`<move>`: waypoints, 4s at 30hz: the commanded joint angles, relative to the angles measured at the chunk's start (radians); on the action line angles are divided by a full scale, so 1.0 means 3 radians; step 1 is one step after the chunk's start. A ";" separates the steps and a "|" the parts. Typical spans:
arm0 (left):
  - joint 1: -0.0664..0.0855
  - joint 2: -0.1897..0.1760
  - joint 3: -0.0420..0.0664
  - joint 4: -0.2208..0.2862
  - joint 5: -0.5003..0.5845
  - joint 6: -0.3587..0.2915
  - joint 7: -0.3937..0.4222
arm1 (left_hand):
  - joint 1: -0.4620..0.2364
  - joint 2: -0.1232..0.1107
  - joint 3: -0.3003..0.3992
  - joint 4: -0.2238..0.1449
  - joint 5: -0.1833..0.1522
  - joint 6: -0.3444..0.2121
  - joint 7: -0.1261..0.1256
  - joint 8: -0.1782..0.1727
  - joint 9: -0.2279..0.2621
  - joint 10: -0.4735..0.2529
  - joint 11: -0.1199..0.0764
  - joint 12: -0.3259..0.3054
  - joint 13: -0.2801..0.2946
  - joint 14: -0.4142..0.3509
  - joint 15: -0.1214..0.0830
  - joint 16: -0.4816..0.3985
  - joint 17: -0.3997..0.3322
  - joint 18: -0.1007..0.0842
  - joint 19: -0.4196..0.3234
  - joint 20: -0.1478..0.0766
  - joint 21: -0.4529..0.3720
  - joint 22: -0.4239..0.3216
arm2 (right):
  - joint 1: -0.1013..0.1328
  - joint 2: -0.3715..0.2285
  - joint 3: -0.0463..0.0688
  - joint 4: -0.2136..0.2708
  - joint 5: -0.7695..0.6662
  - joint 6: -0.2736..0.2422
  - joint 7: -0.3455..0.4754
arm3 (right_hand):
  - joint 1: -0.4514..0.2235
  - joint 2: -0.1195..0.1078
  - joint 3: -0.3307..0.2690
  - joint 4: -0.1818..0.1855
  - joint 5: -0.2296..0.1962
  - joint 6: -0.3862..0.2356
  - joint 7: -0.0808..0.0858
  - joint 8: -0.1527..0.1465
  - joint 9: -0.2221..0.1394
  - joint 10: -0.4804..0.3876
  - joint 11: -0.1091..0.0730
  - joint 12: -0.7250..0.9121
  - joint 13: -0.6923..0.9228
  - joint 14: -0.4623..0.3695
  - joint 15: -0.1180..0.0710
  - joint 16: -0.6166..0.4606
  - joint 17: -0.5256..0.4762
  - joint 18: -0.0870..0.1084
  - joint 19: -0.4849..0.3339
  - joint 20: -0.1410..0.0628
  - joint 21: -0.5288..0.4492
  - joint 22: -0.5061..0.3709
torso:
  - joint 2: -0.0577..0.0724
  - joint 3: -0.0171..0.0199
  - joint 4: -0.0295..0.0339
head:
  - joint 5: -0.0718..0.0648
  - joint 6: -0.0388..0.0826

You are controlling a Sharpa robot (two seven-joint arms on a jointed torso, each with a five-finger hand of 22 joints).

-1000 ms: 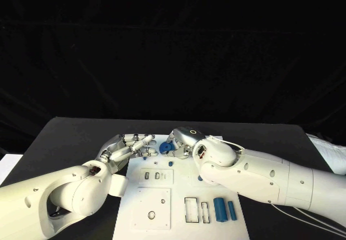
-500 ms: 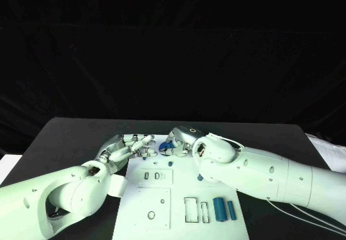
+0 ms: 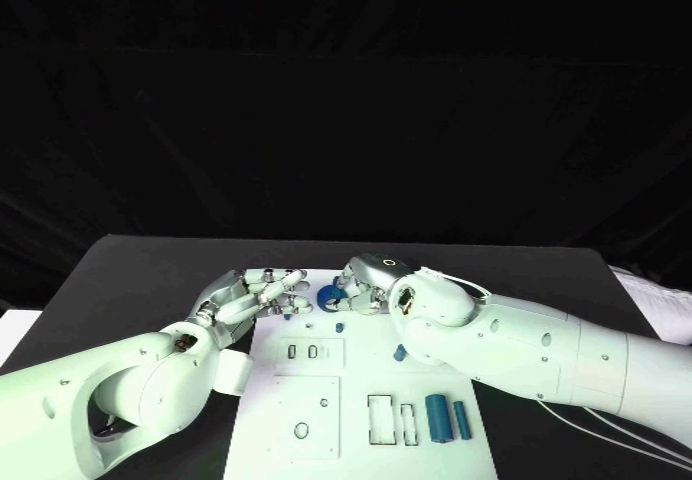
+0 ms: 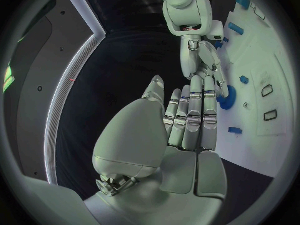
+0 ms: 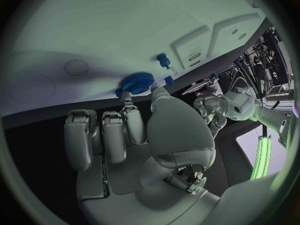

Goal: Assemble the parts on the task board

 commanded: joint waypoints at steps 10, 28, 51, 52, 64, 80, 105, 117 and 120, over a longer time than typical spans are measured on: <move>0.0004 -0.0003 0.0002 0.0007 0.0006 0.0057 0.0020 | -0.0004 0.0036 -0.0010 -0.0010 -0.0002 -0.0008 0.0017 -0.0011 0.0000 -0.0022 0.0006 -0.0014 0.0000 -0.0019 0.0001 -0.0013 0.0003 0.0066 -0.0014 0.0011 -0.0016 -0.0006 | -0.0041 -0.0133 -0.0019 0.0072 -0.0002 -0.0334 0.0018 | 0.0089 0.0020 -0.0044 0.0002 0.0049 0.0037 -0.0024 -0.0001 0.0012 0.0064 -0.0013 0.0034 0.0397 0.0302 0.0000 0.0023 0.0662 -0.0071 0.0115 0.0009 0.0026 0.0389 | -0.0002 -0.0001 0.0009 | -0.0004 -0.0005; 0.0003 -0.0012 0.0001 -0.0055 0.0006 0.0068 0.0022 | 0.0002 0.0038 -0.0011 -0.0016 -0.0001 -0.0008 0.0016 -0.0014 0.0000 -0.0025 0.0006 -0.0014 0.0000 -0.0021 0.0002 -0.0017 0.0006 0.0066 -0.0016 0.0012 -0.0018 -0.0009 | 0.0051 -0.1089 0.0055 0.0355 0.1638 -0.0309 0.1454 | 0.0858 -0.0036 0.0002 -0.0386 -0.0026 0.0022 -0.0011 -0.0018 -0.0003 -0.0113 -0.0013 -0.0366 0.0177 0.0258 -0.0003 -0.0078 0.0491 -0.0031 0.0009 0.0004 -0.0073 0.0201 | -0.0035 0.0025 -0.0072 | 0.0016 0.0009; -0.0023 0.0038 -0.0016 -0.0201 0.0006 0.0119 0.0035 | 0.0025 0.0057 -0.0008 -0.0038 0.0000 0.0021 -0.0003 -0.0006 0.0007 0.0005 -0.0009 0.0000 0.0005 -0.0013 -0.0006 -0.0025 0.0019 0.0069 -0.0010 0.0009 -0.0021 -0.0014 | -0.0181 -0.1361 0.0058 0.0017 0.1500 -0.0301 0.1632 | 0.0935 -0.0100 -0.0017 -0.0457 0.0059 -0.0018 0.0001 -0.0021 -0.0012 -0.0133 -0.0003 -0.0417 0.0147 0.0269 0.0004 -0.0058 0.0535 -0.0031 0.0008 0.0010 -0.0077 0.0200 | -0.0059 0.0123 -0.0132 | 0.0039 0.0002; -0.0023 0.0038 -0.0016 -0.0203 0.0006 0.0119 0.0035 | 0.0025 0.0057 -0.0008 -0.0038 0.0000 0.0021 -0.0003 -0.0006 0.0007 0.0005 -0.0009 0.0000 0.0005 -0.0013 -0.0006 -0.0025 0.0019 0.0069 -0.0010 0.0009 -0.0021 -0.0014 | -0.0188 -0.1346 0.0058 0.0000 0.1488 -0.0312 0.1620 | 0.0932 -0.0094 -0.0017 -0.0454 0.0056 -0.0017 0.0001 -0.0019 -0.0011 -0.0129 -0.0003 -0.0410 0.0151 0.0270 0.0004 -0.0055 0.0541 -0.0032 0.0010 0.0010 -0.0075 0.0203 | -0.0058 0.0123 -0.0132 | 0.0041 0.0002; -0.0026 0.0046 -0.0017 -0.0204 0.0006 0.0120 0.0035 | 0.0027 0.0059 -0.0009 -0.0041 0.0000 0.0026 -0.0005 -0.0005 0.0008 0.0011 -0.0011 0.0002 0.0006 -0.0011 -0.0008 -0.0026 0.0022 0.0069 -0.0008 0.0008 -0.0021 -0.0015 | -0.0232 -0.1208 0.0059 -0.0126 0.1417 -0.0316 0.1523 | 0.0955 -0.0040 0.0011 -0.0463 0.0011 0.0016 -0.0004 -0.0006 -0.0005 -0.0109 -0.0008 -0.0387 0.0163 0.0277 0.0001 -0.0042 0.0566 -0.0034 0.0019 0.0009 -0.0069 0.0216 | -0.0063 0.0110 -0.0128 | 0.0047 -0.0026; -0.0027 0.0042 -0.0017 -0.0202 0.0006 0.0117 0.0030 | 0.0029 0.0061 -0.0009 -0.0043 0.0000 0.0026 -0.0004 -0.0006 0.0008 0.0011 -0.0011 0.0002 0.0006 -0.0010 -0.0009 -0.0027 0.0023 0.0069 -0.0007 0.0007 -0.0021 -0.0015 | -0.0246 -0.1115 0.0059 -0.0187 0.1392 -0.0256 0.1501 | 0.1032 0.0096 0.0160 -0.0513 -0.0248 0.0310 -0.0080 0.0061 0.0032 -0.0062 -0.0071 -0.0305 0.0215 0.0292 -0.0048 -0.0012 0.0624 -0.0050 0.0062 -0.0029 -0.0032 0.0293 | -0.0063 0.0109 -0.0134 | 0.0057 -0.0046; -0.0027 0.0043 -0.0017 -0.0212 0.0006 0.0114 0.0021 | 0.0033 0.0065 -0.0008 -0.0045 0.0001 0.0026 -0.0003 -0.0007 0.0007 0.0011 -0.0011 0.0001 0.0005 -0.0009 -0.0009 -0.0028 0.0025 0.0069 -0.0006 0.0007 -0.0022 -0.0016 | -0.0244 -0.1109 0.0079 -0.0021 0.1401 -0.0539 0.1349 | 0.0965 0.0213 0.0355 -0.0547 -0.0284 0.0627 -0.0219 0.0147 0.0083 0.0047 -0.0185 -0.0091 0.0351 0.0314 -0.0143 0.0043 0.0723 -0.0076 0.0126 -0.0118 0.0027 0.0418 | -0.0071 0.0105 -0.0127 | 0.0067 -0.0069; -0.0037 0.0059 -0.0020 -0.0292 0.0090 0.0127 0.0037 | 0.0035 0.0070 -0.0006 -0.0047 0.0001 0.0026 -0.0002 -0.0008 0.0007 0.0010 -0.0010 0.0000 0.0005 -0.0009 -0.0009 -0.0030 0.0026 0.0069 -0.0006 0.0006 -0.0022 -0.0017 | -0.0206 -0.0974 0.0101 0.0461 0.1261 -0.0576 0.0981 | 0.0900 0.0238 0.0375 -0.0520 -0.0282 0.0639 -0.0230 0.0146 0.0092 0.0066 -0.0196 -0.0057 0.0373 0.0314 -0.0156 0.0041 0.0720 -0.0078 0.0133 -0.0133 0.0033 0.0429 | -0.0123 0.0076 -0.0128 | 0.0162 -0.0153; -0.0042 0.0062 -0.0022 -0.0307 0.0114 0.0132 0.0040 | 0.0035 0.0070 -0.0007 -0.0047 0.0001 0.0026 -0.0002 -0.0009 0.0007 0.0010 -0.0010 -0.0001 0.0005 -0.0009 -0.0009 -0.0030 0.0027 0.0069 -0.0005 0.0006 -0.0022 -0.0017 | -0.0212 -0.0848 0.0099 0.0508 0.1096 -0.0510 0.0889 | 0.0888 0.0230 0.0374 -0.0520 -0.0298 0.0639 -0.0232 0.0144 0.0093 0.0067 -0.0197 -0.0056 0.0374 0.0313 -0.0158 0.0039 0.0715 -0.0078 0.0132 -0.0136 0.0032 0.0426 | -0.0132 0.0063 -0.0113 | 0.0174 -0.0171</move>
